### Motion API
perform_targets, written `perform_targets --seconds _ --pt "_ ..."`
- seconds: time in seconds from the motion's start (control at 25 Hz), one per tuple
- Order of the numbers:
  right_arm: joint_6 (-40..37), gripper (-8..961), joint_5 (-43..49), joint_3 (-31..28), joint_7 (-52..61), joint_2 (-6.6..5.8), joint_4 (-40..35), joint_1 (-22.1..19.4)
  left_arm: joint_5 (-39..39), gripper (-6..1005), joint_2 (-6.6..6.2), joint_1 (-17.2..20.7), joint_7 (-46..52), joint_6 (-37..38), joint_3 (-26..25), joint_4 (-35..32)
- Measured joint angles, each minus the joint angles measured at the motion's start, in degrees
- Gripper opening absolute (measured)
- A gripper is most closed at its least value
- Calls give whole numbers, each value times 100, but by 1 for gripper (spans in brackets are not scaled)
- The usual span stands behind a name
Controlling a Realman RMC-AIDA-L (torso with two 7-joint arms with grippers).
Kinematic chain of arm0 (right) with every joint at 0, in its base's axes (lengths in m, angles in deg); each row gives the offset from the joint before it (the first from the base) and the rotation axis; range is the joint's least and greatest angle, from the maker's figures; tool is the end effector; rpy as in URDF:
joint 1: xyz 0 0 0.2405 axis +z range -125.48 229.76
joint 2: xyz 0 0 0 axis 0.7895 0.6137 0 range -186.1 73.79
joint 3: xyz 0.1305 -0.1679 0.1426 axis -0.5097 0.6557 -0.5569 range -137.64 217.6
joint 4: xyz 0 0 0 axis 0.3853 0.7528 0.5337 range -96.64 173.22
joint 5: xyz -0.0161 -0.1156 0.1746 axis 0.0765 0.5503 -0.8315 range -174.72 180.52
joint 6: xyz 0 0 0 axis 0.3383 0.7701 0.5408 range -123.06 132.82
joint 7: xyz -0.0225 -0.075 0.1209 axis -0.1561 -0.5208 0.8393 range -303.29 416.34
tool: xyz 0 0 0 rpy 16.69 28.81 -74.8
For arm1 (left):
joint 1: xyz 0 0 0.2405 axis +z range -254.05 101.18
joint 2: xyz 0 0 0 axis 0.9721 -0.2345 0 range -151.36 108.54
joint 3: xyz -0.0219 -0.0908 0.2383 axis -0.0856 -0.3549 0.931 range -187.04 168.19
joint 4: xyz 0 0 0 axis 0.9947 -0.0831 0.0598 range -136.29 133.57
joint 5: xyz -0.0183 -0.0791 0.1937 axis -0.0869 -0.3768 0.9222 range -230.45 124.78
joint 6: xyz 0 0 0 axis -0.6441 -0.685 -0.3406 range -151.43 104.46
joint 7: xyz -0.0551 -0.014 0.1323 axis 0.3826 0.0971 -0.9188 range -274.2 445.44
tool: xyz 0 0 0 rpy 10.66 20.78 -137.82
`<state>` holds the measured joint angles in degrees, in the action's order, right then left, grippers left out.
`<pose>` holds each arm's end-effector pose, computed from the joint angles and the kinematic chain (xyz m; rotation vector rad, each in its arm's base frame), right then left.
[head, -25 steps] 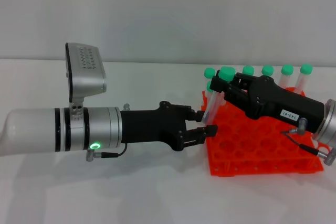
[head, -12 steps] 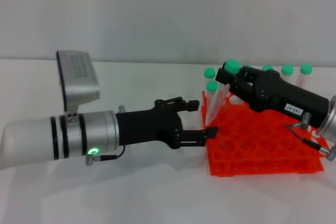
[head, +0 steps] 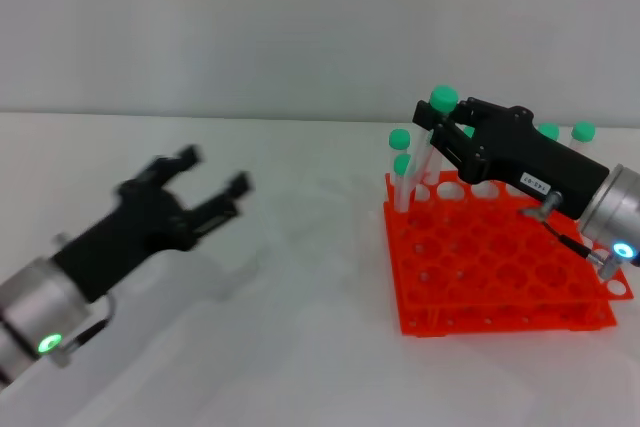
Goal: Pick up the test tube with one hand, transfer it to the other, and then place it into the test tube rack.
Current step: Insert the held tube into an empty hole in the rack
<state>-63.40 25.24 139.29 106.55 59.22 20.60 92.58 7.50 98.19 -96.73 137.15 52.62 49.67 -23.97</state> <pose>0.1745 0.3946 -0.0349 -2.3038 0.4167 1.1783 -0.2918 0.3189 -0.0044 -2.0783 -0.5841 -1.0394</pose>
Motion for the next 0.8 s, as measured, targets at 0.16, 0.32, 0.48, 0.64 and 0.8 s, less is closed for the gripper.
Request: perform_targets --seconds 0.16,0.32,0.48,0.64,0.8 --pt "359 204 -148 -19 -364 58 -155 -30 -1371 881 5 383 -753 261 -28 606" --pt "699 204 -347 -15 -609 72 -217 -93 -2164 881 2 602 -1155 598 -30 1076" --pt "1049 205 -671 107 -800 77 -244 -69 -2506 881 -1 847 -1198 769 -31 1174" --pt "1396 205 -964 325 -941 79 -269 -36 -2589 881 2 880 -1229 796 -33 1225" --pt "1643 205 -1312 795 -958 81 -294 5 -2632 881 2 830 -1290 803 -37 1302"
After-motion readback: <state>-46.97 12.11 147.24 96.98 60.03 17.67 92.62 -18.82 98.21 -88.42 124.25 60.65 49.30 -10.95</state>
